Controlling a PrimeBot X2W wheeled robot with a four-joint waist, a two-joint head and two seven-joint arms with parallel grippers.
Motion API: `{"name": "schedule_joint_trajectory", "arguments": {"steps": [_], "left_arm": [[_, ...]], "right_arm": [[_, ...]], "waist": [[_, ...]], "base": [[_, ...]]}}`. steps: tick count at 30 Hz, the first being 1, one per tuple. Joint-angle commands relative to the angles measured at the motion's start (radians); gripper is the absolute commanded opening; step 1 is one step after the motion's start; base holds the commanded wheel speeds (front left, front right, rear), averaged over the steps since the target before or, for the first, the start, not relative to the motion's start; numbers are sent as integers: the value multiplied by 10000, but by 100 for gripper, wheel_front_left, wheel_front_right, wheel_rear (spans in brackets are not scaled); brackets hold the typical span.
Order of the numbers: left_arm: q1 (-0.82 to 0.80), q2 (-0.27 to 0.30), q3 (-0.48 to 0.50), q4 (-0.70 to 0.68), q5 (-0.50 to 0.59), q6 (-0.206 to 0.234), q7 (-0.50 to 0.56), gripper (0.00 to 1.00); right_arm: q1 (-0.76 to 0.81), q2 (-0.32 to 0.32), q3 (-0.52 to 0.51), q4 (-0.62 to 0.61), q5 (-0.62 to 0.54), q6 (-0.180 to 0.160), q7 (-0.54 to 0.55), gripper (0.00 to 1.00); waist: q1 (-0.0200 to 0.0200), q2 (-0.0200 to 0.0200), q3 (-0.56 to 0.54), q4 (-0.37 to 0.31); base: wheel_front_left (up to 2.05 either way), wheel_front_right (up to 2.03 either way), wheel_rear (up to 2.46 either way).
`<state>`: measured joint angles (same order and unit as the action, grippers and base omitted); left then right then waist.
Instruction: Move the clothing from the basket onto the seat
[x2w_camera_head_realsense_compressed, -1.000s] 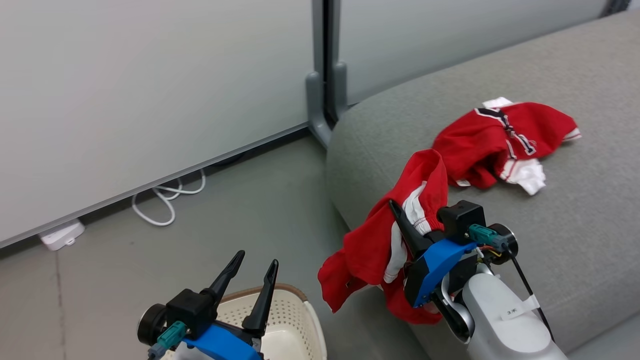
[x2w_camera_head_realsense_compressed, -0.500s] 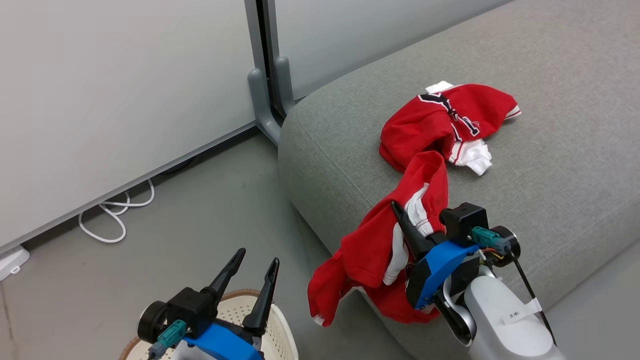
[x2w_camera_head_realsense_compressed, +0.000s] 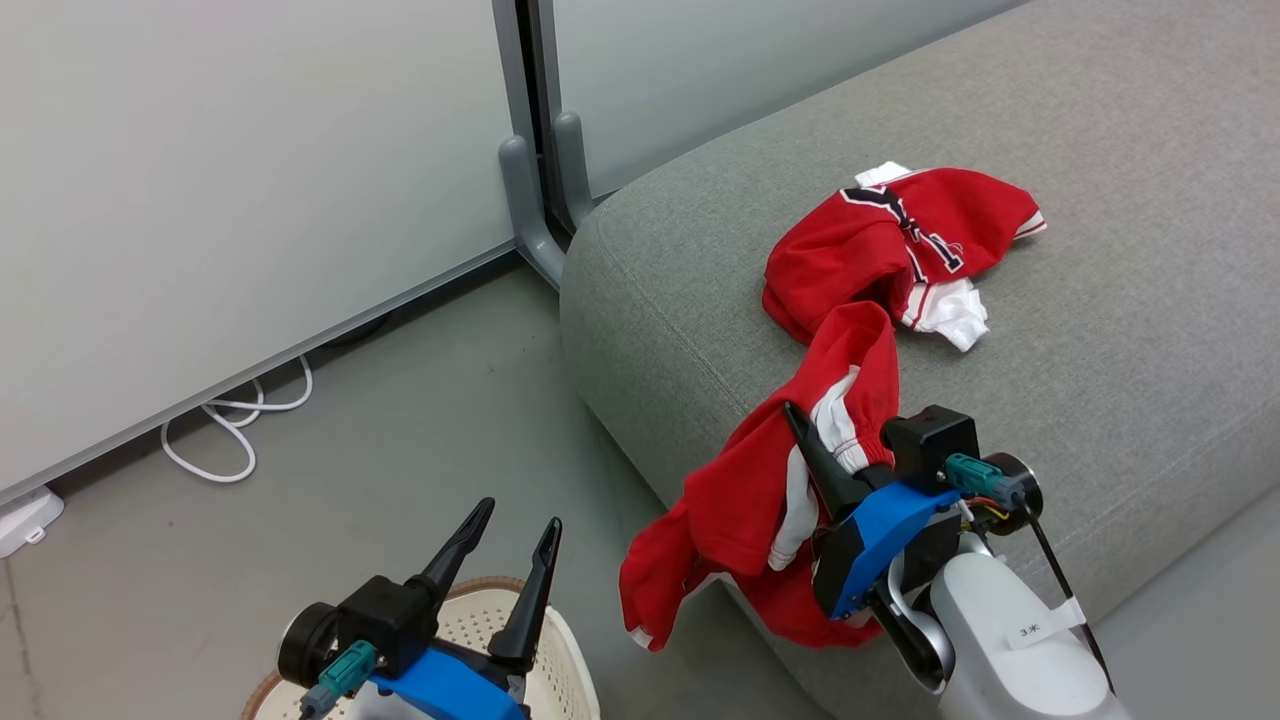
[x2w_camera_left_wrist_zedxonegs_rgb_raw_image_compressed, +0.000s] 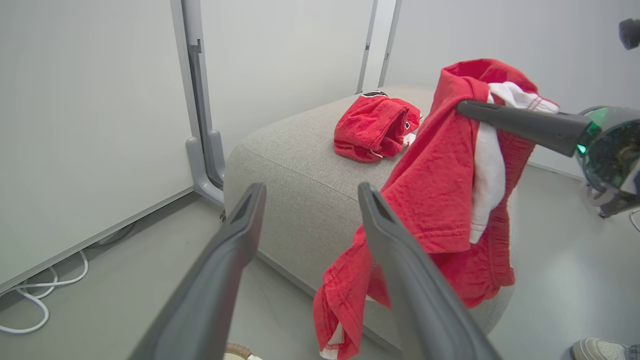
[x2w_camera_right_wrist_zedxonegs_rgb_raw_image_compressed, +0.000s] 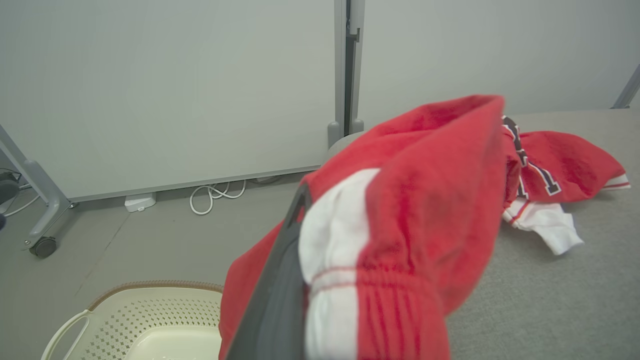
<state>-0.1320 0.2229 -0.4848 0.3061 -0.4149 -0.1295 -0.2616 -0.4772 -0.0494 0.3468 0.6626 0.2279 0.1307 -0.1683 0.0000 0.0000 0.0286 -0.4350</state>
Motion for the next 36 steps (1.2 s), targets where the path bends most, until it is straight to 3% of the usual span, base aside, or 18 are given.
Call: {"name": "schedule_joint_trajectory", "arguments": {"steps": [1,8,15,27,36], "left_arm": [[-130,33,28,2,-32,-15,-51,100],[-206,67,62,-124,49,-15,-51,100],[-527,581,7,-679,163,-15,-51,100],[-1626,2003,-170,-2231,61,-15,-50,100],[-2633,2870,-336,-3601,73,-15,-51,100]], "right_arm": [[141,-19,-28,-61,-70,1,23,0],[-346,-19,-217,-99,32,1,277,0],[-2377,-50,-1082,-105,-334,1,1336,0],[-6056,-1686,-4287,-1396,-1701,1,2841,0],[-5554,-1680,-7396,-2820,-2945,1,2863,0]], "waist": [[0,0,9,24],[0,0,200,111],[0,0,1257,328],[0,0,4005,1355],[0,0,6052,2138]], "base": [[0,0,0],[0,0,0],[0,0,0],[0,0,0],[0,0,0]]}}
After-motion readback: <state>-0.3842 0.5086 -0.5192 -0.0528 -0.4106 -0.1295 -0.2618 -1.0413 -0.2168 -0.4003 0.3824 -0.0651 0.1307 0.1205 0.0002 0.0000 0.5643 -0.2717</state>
